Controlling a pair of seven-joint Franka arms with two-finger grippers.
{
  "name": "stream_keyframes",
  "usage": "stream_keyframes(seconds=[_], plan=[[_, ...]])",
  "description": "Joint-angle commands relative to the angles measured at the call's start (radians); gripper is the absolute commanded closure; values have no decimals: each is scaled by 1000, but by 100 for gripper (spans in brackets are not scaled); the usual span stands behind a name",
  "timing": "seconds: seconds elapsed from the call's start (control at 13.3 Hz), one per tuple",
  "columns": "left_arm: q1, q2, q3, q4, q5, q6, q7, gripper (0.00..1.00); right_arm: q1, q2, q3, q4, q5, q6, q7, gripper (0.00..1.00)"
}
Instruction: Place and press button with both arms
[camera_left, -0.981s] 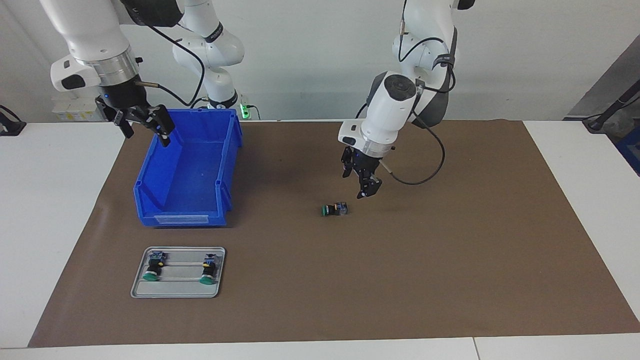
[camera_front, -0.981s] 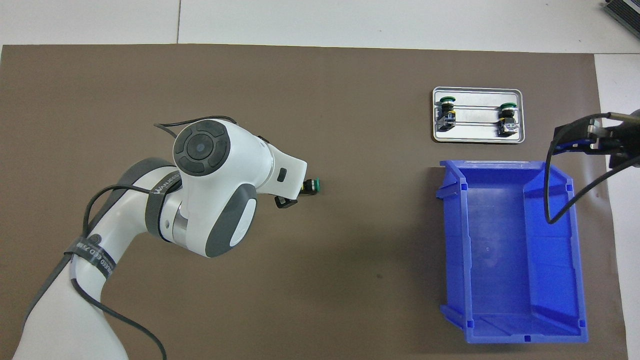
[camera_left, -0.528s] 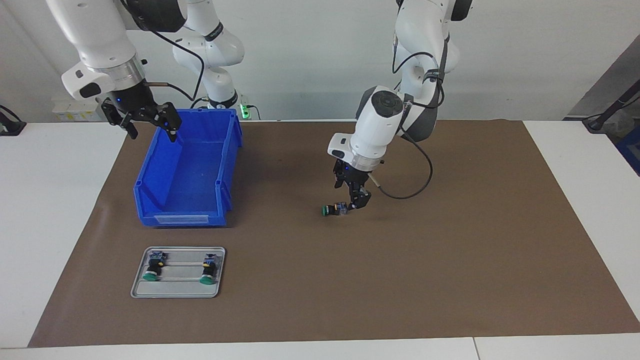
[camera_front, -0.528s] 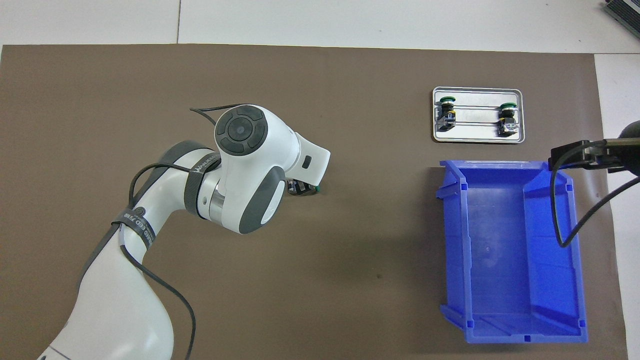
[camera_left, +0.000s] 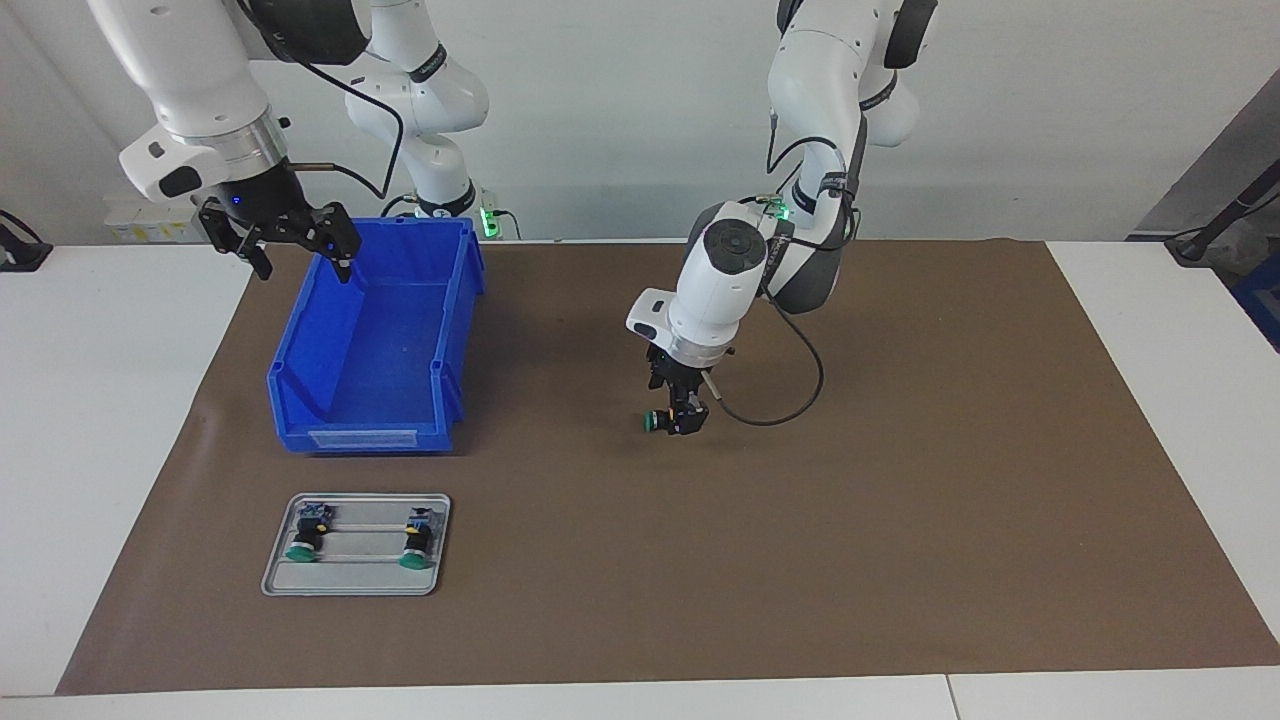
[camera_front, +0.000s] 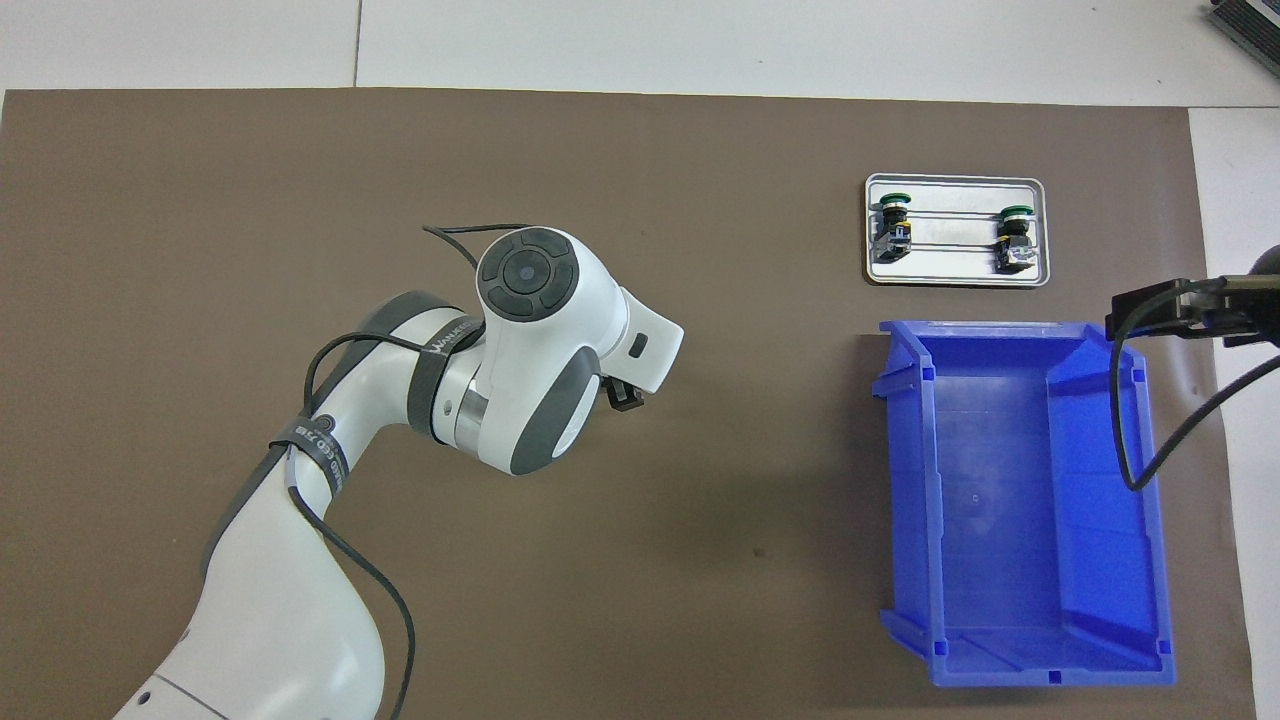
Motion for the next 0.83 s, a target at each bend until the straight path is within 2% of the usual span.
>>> stream_keyframes(seconds=[0.0,0.23,0.38,0.75], plan=[[-33,7,14,-31,-6,18,17,14,15,-6,-30,-13,21,13,13,1],[-37,9,14,-77,-5,71,17,14,-18,3,18,9,21,-6,45,0],[-36,10,14,-100,-5,123,17,13,-14,-4,22,-12,20,1,49,0],[-36,25,14,-102,-5,163,19,13,-17,-6,21,-10,20,-4,49,0]])
